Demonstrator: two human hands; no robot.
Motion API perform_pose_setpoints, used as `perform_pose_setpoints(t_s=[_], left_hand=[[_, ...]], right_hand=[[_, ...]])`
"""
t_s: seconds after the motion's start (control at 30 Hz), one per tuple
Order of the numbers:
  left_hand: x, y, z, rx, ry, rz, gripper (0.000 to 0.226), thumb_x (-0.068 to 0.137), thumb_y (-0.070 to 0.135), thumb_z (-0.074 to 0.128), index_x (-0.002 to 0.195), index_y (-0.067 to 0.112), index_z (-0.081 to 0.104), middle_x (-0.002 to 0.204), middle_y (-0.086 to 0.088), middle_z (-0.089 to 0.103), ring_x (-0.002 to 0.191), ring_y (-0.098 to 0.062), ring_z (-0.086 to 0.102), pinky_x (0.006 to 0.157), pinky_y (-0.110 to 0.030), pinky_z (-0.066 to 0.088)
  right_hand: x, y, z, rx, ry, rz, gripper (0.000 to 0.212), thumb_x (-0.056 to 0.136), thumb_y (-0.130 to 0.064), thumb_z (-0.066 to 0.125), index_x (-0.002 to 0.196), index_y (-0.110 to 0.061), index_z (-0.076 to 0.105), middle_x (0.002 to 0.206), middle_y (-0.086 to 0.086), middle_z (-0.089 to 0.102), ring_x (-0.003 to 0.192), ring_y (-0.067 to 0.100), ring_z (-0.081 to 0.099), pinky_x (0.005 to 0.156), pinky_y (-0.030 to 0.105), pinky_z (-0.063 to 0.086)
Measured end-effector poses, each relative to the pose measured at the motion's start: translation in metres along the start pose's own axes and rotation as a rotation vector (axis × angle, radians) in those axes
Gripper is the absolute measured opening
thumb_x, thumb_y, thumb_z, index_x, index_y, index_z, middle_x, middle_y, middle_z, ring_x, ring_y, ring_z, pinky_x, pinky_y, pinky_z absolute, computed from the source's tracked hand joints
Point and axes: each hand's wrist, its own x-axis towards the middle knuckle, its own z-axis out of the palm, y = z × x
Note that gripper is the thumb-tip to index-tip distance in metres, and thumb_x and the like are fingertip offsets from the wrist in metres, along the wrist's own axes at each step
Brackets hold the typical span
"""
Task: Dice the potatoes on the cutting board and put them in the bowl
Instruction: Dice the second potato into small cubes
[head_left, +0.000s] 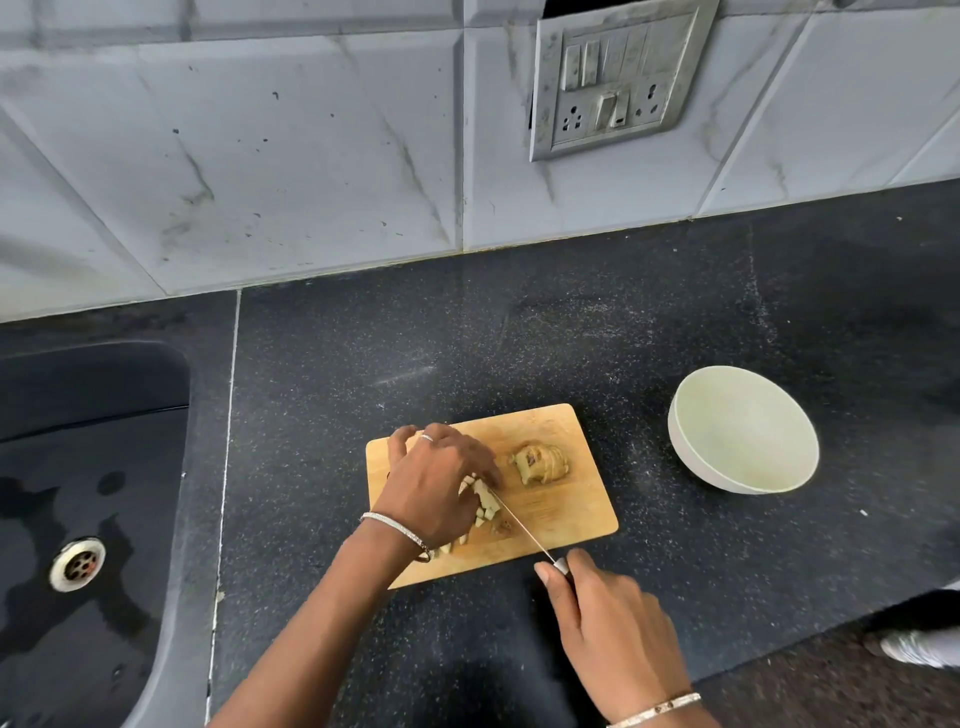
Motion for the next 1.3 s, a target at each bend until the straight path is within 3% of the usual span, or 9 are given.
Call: perform_pose_setpoints(t_s=[0.13,0.27,0.33,0.43,0.53,0.73,0.87,1.03,1.3], left_hand=[[-0.001,-0.009,0.0,0.088,0.004,-0.014,0.024,0.084,0.028,0.056,0.099,0.041,0.068,0.104,0.025,0.064,0.117,-0.003,0.046,0.107,-0.047,0.014],[-0.003,-0.02,0.002,0.057,0.009,-0.023,0.02,0.088,0.039,0.055,0.102,0.041,0.069,0.107,0.025,0.065,0.116,-0.001,0.051,0.111,-0.049,0.015],[-0.003,-0.021,0.005,0.031,0.029,-0.021,0.026,0.09,0.052,0.052,0.103,0.039,0.069,0.105,0.022,0.067,0.113,-0.002,0.054,0.111,-0.049,0.016],[0.001,-0.011,0.007,-0.099,0.142,-0.018,0.036,0.086,0.064,0.052,0.096,0.035,0.071,0.1,0.019,0.07,0.1,-0.004,0.062,0.108,-0.044,0.027],[0.01,0.009,0.015,-0.155,0.194,0.023,0.035,0.079,0.06,0.063,0.105,0.036,0.068,0.105,0.019,0.07,0.097,-0.006,0.063,0.099,-0.043,0.041],[0.021,0.03,0.037,-0.164,0.205,-0.057,0.037,0.075,0.048,0.073,0.106,0.035,0.058,0.1,0.016,0.068,0.098,-0.009,0.061,0.098,-0.037,0.039],[0.022,0.025,0.045,-0.213,0.222,-0.083,0.03,0.075,0.042,0.075,0.099,0.035,0.059,0.094,0.017,0.068,0.093,-0.009,0.062,0.095,-0.037,0.041],[0.024,0.02,0.047,-0.25,0.226,-0.068,0.03,0.073,0.044,0.076,0.097,0.036,0.059,0.092,0.019,0.066,0.092,-0.007,0.06,0.093,-0.04,0.045],[0.024,0.019,0.049,-0.231,0.219,-0.063,0.031,0.072,0.044,0.075,0.095,0.037,0.057,0.092,0.021,0.062,0.095,-0.006,0.055,0.1,-0.034,0.033]], right_hand=[[0.0,0.011,-0.012,0.034,-0.007,-0.049,0.042,0.093,-0.067,0.018,0.085,-0.03,0.036,0.074,-0.007,0.053,0.082,0.023,0.064,0.059,0.037,0.042],[-0.003,0.033,-0.027,0.081,-0.043,-0.026,0.049,0.09,-0.073,0.025,0.082,-0.026,0.039,0.067,-0.004,0.056,0.07,0.017,0.059,0.066,0.034,0.048],[-0.005,0.047,-0.031,0.133,-0.042,-0.009,0.053,0.087,-0.076,0.027,0.083,-0.024,0.041,0.067,-0.001,0.058,0.063,0.014,0.056,0.065,0.03,0.048],[-0.007,0.062,-0.032,0.247,-0.015,0.029,0.063,0.083,-0.078,0.031,0.087,-0.018,0.05,0.074,-0.001,0.064,0.07,0.014,0.059,0.066,0.027,0.047],[-0.007,0.068,-0.029,0.308,0.028,0.054,0.06,0.083,-0.076,0.032,0.081,-0.021,0.057,0.071,-0.01,0.063,0.066,0.01,0.057,0.063,0.025,0.045],[-0.008,0.057,-0.023,0.42,0.065,0.109,0.05,0.09,-0.064,0.037,0.076,-0.022,0.06,0.068,-0.028,0.06,0.063,0.006,0.056,0.063,0.027,0.044],[-0.004,0.05,-0.013,0.516,0.057,0.138,0.045,0.092,-0.062,0.039,0.073,-0.028,0.062,0.059,-0.018,0.06,0.054,0.006,0.056,0.065,0.035,0.051],[0.002,0.044,-0.002,0.545,0.055,0.16,0.047,0.091,-0.063,0.039,0.071,-0.028,0.064,0.061,-0.018,0.063,0.055,0.007,0.059,0.065,0.037,0.052],[0.008,0.05,0.002,0.584,0.091,0.158,0.046,0.09,-0.063,0.04,0.069,-0.029,0.062,0.054,-0.003,0.059,0.05,0.012,0.057,0.064,0.04,0.052]])
